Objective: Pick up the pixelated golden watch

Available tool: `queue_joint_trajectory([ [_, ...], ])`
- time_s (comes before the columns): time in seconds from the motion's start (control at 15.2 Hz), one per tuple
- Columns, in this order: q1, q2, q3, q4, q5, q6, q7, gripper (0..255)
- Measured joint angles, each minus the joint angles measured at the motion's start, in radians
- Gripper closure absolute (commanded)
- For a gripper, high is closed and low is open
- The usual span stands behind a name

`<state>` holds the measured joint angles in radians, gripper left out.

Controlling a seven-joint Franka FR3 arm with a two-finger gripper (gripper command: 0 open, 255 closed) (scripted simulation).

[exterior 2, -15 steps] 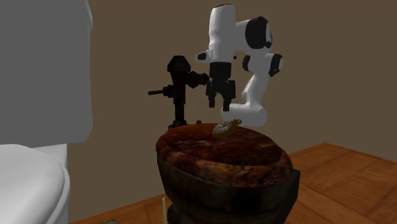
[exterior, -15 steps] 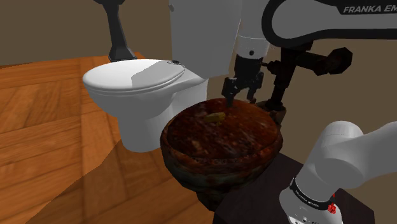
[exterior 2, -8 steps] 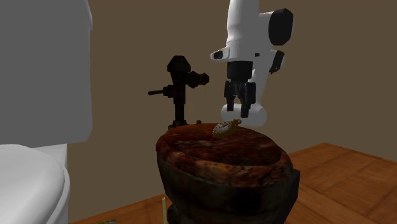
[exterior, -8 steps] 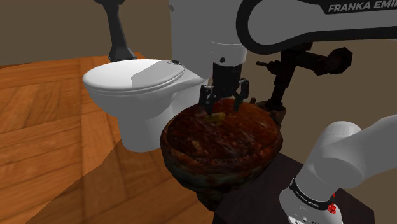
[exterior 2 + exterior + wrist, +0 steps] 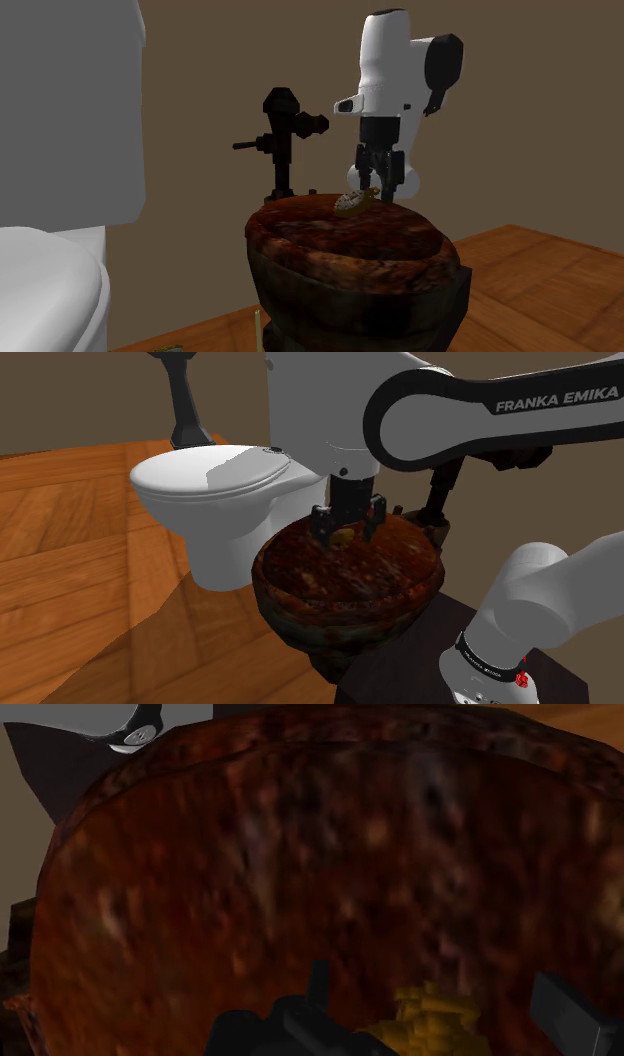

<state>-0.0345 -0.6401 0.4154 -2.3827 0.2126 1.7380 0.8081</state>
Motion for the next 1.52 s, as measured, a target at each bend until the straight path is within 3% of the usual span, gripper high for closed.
queue_joint_trajectory([
  [0.07,0.0,0.002,0.001,-0.003,0.0,0.005,0.0,255],
  [0.79,-0.001,0.002,0.001,-0.001,0.0,0.004,-0.001,255],
  [1.52,-0.011,0.012,-0.023,0.143,-0.021,-0.131,0.001,255],
])
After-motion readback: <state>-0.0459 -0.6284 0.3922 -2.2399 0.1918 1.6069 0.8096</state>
